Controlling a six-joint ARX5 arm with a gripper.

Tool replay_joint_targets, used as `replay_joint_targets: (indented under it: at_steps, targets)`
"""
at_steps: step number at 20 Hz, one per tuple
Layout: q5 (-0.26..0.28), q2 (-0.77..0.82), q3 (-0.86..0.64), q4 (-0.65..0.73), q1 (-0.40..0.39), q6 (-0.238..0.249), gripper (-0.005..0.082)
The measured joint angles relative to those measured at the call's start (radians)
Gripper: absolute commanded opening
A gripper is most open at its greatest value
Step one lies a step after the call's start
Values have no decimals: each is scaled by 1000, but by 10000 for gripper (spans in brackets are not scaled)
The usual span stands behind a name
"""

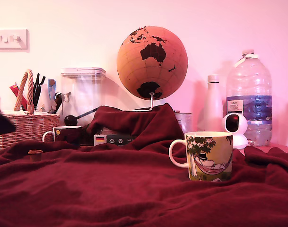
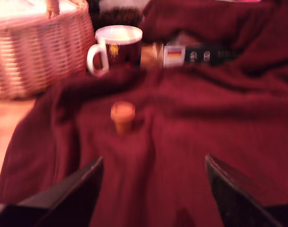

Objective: Pick up the coffee capsules on the table and drop them inside the coffee cup

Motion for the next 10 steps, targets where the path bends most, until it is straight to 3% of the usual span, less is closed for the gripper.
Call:
replay_joint_targets:
  at_steps: [10]
  targets:
    - [21,277,71,203,0,-38,619]
